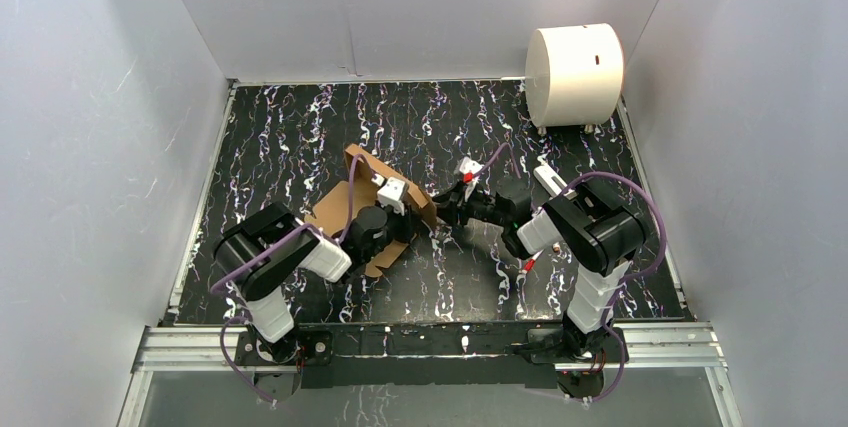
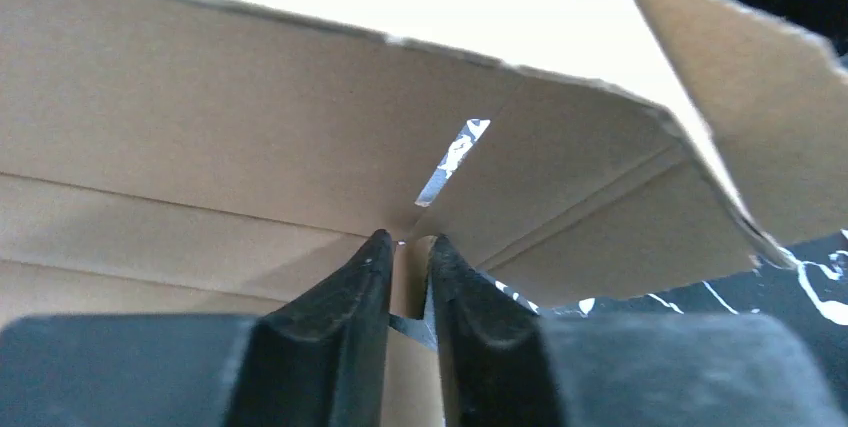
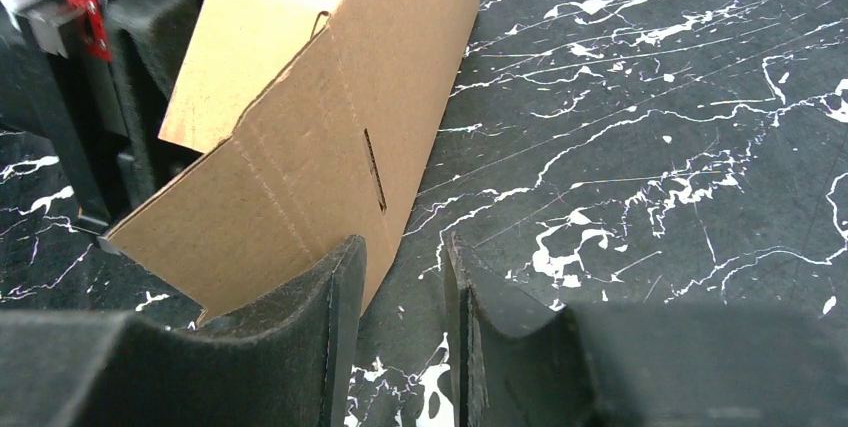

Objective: Fold the paper box

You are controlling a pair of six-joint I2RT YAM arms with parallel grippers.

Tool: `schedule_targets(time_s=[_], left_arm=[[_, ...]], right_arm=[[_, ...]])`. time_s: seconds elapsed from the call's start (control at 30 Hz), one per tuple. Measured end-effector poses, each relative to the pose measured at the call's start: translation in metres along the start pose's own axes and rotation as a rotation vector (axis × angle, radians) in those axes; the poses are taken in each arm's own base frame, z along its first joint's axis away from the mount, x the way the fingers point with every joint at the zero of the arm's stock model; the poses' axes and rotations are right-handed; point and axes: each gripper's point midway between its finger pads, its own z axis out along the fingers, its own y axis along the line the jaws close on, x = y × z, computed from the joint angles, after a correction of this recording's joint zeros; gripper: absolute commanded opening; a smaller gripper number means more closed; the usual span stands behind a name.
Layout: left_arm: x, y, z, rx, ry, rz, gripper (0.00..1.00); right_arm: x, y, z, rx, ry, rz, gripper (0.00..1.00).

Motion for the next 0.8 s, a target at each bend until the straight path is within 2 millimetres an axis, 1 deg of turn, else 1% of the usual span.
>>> schedule_targets(time_s=[0.03, 0.13, 0.3, 0.4, 0.53, 0.63, 0.8], left_arm=[[-0.001, 0.000, -0.002, 0.001, -0.002, -0.004, 0.29], [-0.009, -0.002, -0.011, 0.012, -0.016, -0.027, 0.36], [-0.035, -0.007, -0.030, 0.036, -0.068, -0.079, 0.44], [-0.047, -0.007, -0.043, 0.054, -0.091, -0.123, 0.54], [-0.058, 0.001, -0.055, 0.072, -0.101, -0.210, 0.60], [-0.070, 0.007, -0.060, 0.086, -0.120, -0.289, 0.64], [-0.093, 0.017, -0.068, 0.102, -0.169, -0.430, 0.67]], right_arm=[[0.000, 0.000, 0.000, -0.001, 0.000, 0.000, 0.43], [0.000, 0.001, 0.000, -0.002, 0.001, 0.000, 0.44], [0.007, 0.003, -0.004, 0.002, 0.016, 0.011, 0.44], [0.011, 0.004, -0.006, 0.002, 0.024, 0.017, 0.44], [0.012, 0.005, -0.007, 0.002, 0.027, 0.019, 0.44], [0.012, 0.005, -0.007, 0.001, 0.027, 0.019, 0.45], [0.016, 0.007, -0.009, 0.002, 0.036, 0.026, 0.45]])
